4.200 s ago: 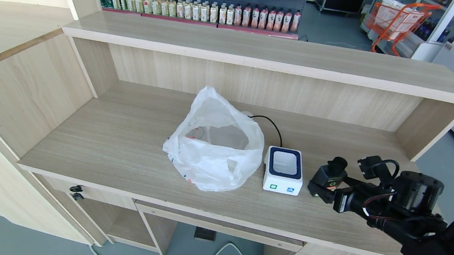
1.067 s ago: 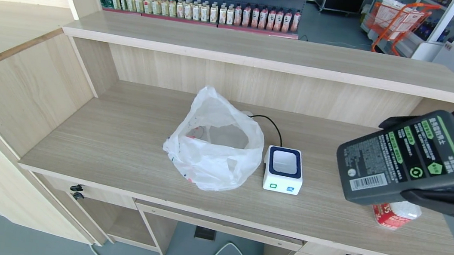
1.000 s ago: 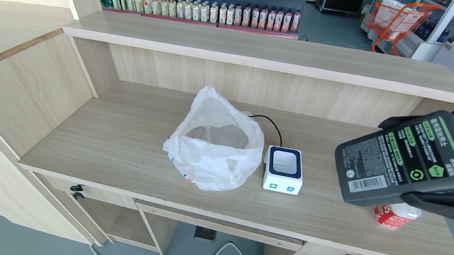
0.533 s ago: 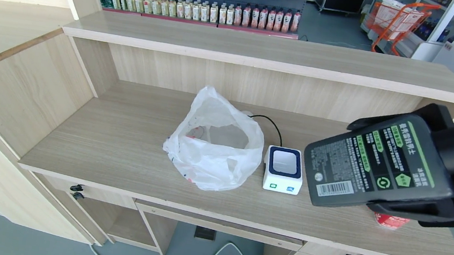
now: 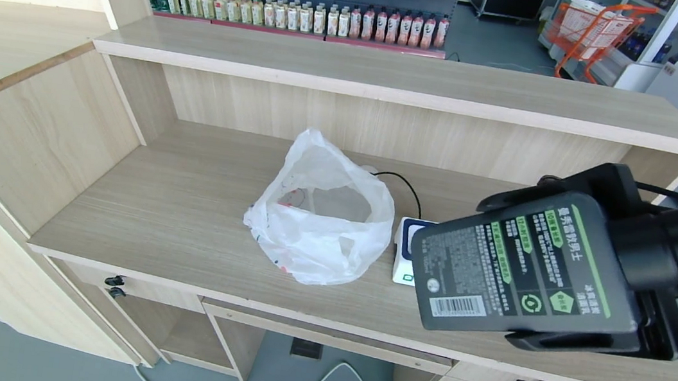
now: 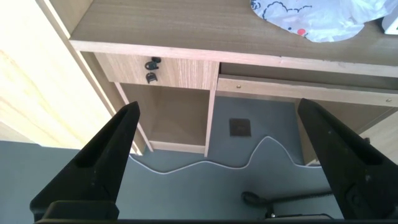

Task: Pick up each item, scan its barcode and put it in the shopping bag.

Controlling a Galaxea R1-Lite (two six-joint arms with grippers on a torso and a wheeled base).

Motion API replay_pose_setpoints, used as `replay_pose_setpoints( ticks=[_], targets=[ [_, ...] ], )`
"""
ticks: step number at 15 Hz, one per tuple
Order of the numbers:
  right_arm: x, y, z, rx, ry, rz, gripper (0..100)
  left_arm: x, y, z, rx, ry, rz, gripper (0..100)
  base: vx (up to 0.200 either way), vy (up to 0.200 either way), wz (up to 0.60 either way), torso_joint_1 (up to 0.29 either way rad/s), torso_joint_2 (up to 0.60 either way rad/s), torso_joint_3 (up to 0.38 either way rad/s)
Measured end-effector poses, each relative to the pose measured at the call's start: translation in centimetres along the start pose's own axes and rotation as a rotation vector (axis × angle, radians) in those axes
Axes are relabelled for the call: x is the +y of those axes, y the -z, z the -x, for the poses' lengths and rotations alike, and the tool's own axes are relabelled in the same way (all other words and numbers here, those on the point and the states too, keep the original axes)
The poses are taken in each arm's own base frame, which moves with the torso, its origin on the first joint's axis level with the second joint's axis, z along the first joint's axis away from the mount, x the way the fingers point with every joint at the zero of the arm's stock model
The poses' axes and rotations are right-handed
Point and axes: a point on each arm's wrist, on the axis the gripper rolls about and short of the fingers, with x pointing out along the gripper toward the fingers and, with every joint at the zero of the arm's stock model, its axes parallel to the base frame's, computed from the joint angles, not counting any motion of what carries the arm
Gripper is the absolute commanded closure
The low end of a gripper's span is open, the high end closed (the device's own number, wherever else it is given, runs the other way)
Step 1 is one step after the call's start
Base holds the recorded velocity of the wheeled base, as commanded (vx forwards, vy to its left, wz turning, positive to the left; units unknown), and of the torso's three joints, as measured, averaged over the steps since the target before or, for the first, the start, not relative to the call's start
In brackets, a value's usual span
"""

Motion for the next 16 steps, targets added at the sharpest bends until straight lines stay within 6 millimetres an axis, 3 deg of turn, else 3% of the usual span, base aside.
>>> replay_pose_setpoints(
  ticks=[8,16],
  targets=[
    [-0.4,-0.1,-0.9,-0.025,-0.020,0.011,100,0.0,0.0,0.0,0.000,0.000,0.000,0,0.000,0.000,0.00,0.000,0.00,0.000],
    [-2.4,-2.8,-1.0,-0.018,0.018,0.036,100,0.0,0.0,0.0,0.000,0.000,0.000,0,0.000,0.000,0.00,0.000,0.00,0.000]
  ],
)
